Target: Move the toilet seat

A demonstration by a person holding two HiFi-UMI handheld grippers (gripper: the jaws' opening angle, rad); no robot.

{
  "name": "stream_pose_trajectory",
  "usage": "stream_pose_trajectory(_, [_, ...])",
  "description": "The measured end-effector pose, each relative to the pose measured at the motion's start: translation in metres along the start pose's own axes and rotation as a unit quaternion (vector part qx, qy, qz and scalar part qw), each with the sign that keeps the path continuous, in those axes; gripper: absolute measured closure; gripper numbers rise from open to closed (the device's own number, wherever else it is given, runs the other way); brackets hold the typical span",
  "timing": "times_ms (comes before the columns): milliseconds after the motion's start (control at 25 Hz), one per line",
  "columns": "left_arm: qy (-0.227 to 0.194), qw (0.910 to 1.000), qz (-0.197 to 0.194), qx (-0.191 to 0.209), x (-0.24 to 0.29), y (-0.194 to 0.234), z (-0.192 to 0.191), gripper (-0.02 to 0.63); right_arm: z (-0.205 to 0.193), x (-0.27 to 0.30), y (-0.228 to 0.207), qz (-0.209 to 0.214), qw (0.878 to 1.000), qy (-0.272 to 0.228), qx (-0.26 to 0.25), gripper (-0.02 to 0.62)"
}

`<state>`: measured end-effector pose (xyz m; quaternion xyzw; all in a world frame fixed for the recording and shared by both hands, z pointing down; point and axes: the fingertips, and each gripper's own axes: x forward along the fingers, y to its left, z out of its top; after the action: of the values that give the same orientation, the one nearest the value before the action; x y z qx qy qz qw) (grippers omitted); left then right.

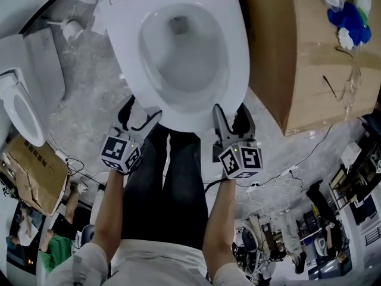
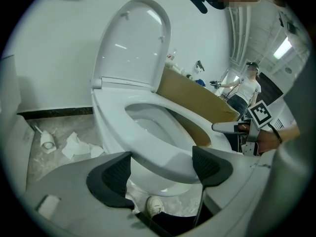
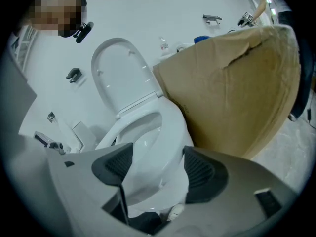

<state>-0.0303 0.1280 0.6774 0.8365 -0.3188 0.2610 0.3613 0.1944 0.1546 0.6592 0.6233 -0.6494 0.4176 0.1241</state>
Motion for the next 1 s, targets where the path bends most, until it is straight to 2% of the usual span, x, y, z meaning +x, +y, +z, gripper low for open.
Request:
stream_pose_trajectory(400, [-0.045, 0.9989, 0.013, 0.002, -0.023, -0.008, 0.027, 0.233, 0.030, -0.018, 0.015, 0.000, 0.999, -0.034, 0.019, 0.279])
stream_pose_trajectory(720, [-0.075, 0.9966, 0.026, 0.019, -0.046, -0.017, 0.063, 0.261, 0.063, -0.033, 0.034, 0.002, 0.998, -0.067, 0.006, 0.281])
stream_pose_trajectory(840, [-0.085, 0.9952, 0.033, 0.036, -0.054, -0.024, 0.078, 0.290, 0.076, -0.039, 0.040, 0.004, 0.996, -0.083, 0.015, 0.281])
stream_pose_trajectory(920, [-0.093, 0.9943, 0.027, 0.046, -0.058, -0.032, 0.090, 0.344, 0.084, -0.042, 0.043, 0.004, 0.995, -0.093, 0.021, 0.281])
stream_pose_trajectory(1000, [-0.104, 0.9931, 0.019, 0.051, -0.060, -0.043, 0.104, 0.362, 0.090, -0.044, 0.046, 0.005, 0.995, -0.100, 0.026, 0.281])
